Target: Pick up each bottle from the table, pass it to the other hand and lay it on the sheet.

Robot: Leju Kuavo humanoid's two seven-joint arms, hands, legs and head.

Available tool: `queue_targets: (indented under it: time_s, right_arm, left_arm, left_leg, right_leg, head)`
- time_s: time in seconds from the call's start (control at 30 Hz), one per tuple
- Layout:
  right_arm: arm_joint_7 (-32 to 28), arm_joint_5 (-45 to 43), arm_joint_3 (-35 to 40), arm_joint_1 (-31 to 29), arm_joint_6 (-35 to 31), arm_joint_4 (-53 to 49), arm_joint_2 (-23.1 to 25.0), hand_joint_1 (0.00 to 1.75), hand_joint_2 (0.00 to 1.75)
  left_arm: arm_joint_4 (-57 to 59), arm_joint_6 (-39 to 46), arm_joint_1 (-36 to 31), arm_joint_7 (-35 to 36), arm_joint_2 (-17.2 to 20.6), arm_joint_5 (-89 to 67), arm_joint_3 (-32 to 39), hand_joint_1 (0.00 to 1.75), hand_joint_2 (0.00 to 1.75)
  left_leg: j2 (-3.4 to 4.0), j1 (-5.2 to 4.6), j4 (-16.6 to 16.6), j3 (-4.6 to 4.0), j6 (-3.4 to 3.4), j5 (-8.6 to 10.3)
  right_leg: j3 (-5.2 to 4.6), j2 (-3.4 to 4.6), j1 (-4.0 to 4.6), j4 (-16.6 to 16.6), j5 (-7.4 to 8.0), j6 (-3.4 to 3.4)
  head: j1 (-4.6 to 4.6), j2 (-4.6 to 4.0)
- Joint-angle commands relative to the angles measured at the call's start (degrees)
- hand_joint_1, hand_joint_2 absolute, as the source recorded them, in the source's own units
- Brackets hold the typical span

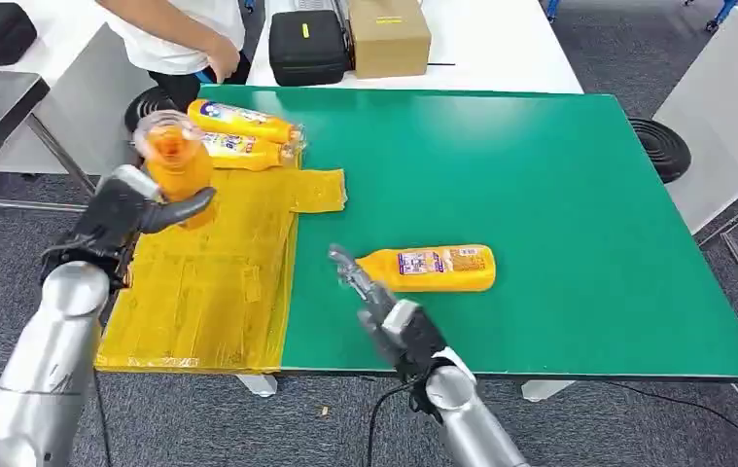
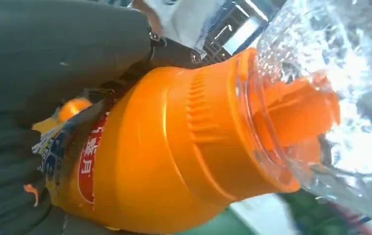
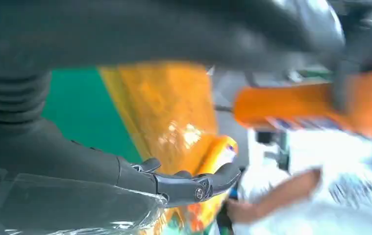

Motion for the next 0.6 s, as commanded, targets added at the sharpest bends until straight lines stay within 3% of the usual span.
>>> queue_targets:
  time_s: [0.03, 0.13, 0.27, 0.53, 0.6]
  right_arm:
    - [2.8, -3.7, -8.3, 3.5, -0.3, -8.6, 0.0, 0.0, 1.75]
    - [4.4, -2.3, -11.9, 5.6, -5.8, -11.9, 0.6, 0.0, 1.75]
    - [4.8, -3.3, -15.0, 7.8, -6.0, -15.6, 0.0, 0.0, 1.75]
    - [4.8, -3.4, -15.1, 8.3, -5.9, -15.7, 0.1, 0.0, 1.75]
    - [3.6, -4.0, -15.2, 10.6, -5.7, -17.3, -0.2, 0.0, 1.75]
  left_arm:
    - [10.5, 0.9, -4.0, -0.6, 3.8, -5.8, -9.3, 1.75, 1.75]
    - [10.3, -0.2, -1.9, 0.6, 6.4, -11.9, -12.0, 1.75, 1.75]
    - [12.7, -0.3, -0.9, 0.0, 9.1, -17.8, -15.4, 1.75, 1.75]
    - [12.5, -0.2, -1.0, 0.0, 9.2, -17.8, -15.3, 1.75, 1.75]
    - [9.7, -0.5, 2.5, 0.7, 11.9, -20.8, -16.7, 1.75, 1.75]
  left_leg:
    - [-0.03, -0.01, 0.0, 0.32, 0.01, -0.13]
    - [0.01, 0.01, 0.0, 0.31, -0.02, -0.14]
    - [-0.03, -0.01, -0.1, 0.39, -0.02, -0.15]
    - [0.02, 0.01, 0.0, 0.14, -0.02, -0.09]
    - [0.05, 0.02, 0.0, 0.13, -0.02, -0.09]
  right_leg:
    - [0.34, -0.1, 0.03, -0.1, -0.15, -0.12]
    - [0.33, -0.07, 0.06, -0.1, -0.16, -0.15]
    - [0.42, -0.12, 0.04, -0.1, -0.2, -0.17]
    - [0.13, -0.04, 0.04, 0.0, -0.11, -0.11]
    - [0.13, -0.02, 0.05, 0.0, -0.1, -0.11]
  head:
    - [0.02, 0.0]
    - [0.07, 0.0]
    - [0.02, 0.0]
    - [0.04, 0.0]
    - [0.02, 0.0]
